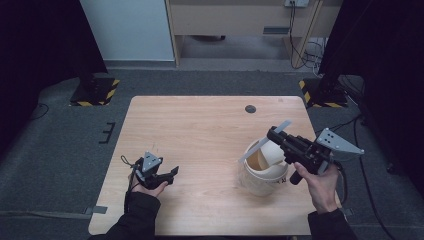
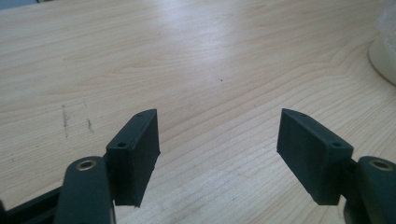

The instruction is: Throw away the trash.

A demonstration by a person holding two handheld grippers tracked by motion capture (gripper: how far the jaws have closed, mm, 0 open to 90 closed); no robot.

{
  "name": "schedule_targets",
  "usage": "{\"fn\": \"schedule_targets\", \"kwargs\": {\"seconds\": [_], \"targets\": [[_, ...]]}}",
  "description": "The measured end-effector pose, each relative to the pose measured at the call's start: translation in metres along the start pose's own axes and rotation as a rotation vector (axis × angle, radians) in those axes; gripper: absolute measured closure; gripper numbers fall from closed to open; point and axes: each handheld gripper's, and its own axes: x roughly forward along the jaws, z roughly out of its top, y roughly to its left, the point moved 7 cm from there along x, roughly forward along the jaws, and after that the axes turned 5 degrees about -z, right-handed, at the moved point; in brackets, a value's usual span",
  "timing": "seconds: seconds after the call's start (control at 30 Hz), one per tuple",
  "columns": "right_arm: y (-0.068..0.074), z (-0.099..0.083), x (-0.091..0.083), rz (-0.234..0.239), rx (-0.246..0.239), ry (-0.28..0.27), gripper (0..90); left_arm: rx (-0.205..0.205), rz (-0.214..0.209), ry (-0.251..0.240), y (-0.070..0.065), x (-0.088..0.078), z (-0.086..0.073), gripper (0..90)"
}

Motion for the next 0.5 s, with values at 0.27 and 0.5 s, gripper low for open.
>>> {"fn": "schedule_targets", "kwargs": {"seconds": [0.27,0.5], "targets": [[-0.009,0.008,-0.009,-0.057,-0.052,-0.011,80.3,0.029,-0.020,0.036,-0.007,0.006,-0.001,27.9],[-0.013,0.001,-0.006,-0.079,-0.075,0.034,78.8,0.021,-0.015,0.045,-0.004,0.006,-0.003,27.5]]}}
